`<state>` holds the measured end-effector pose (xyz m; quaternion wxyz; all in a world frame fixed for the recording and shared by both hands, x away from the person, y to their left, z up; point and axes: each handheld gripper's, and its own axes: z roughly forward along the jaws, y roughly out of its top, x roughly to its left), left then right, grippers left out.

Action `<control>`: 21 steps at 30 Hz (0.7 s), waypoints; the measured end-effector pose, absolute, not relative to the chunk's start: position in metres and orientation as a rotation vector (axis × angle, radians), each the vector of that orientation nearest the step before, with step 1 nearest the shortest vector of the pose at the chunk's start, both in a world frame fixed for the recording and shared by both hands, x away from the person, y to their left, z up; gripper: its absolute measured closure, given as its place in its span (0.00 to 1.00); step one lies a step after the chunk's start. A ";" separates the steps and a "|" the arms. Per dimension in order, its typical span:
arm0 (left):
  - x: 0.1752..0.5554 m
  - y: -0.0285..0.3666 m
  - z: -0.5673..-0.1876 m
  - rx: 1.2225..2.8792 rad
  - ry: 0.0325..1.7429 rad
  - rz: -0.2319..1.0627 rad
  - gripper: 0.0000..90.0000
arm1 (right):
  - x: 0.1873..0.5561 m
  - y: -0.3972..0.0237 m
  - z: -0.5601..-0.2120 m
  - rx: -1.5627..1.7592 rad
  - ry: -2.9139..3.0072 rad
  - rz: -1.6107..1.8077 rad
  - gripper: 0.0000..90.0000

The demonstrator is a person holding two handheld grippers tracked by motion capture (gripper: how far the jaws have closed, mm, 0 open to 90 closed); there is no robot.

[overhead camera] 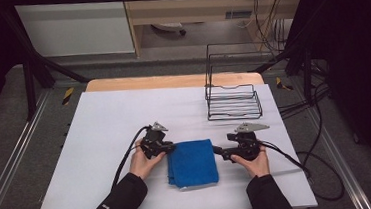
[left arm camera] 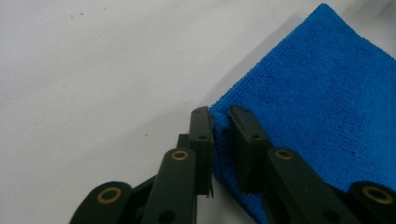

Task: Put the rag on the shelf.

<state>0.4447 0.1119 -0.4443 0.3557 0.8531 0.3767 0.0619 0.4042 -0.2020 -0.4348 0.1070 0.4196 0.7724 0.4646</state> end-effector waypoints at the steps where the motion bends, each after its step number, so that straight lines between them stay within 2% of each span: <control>1: 0.444 0.111 -0.444 2.203 0.973 0.162 0.90 | 0.406 -0.200 -0.434 1.228 2.285 1.355 0.19; 4: 0.443 0.109 -0.444 2.202 0.969 0.174 0.91 | 0.413 -0.193 -0.434 1.228 2.304 1.329 0.26; 13: 0.439 0.108 -0.446 2.207 0.938 0.217 0.92 | 0.432 -0.185 -0.449 1.291 2.298 1.283 0.57; 21: 0.439 0.109 -0.446 2.198 0.956 0.207 0.92 | 0.435 -0.180 -0.457 1.320 2.351 1.297 0.69</control>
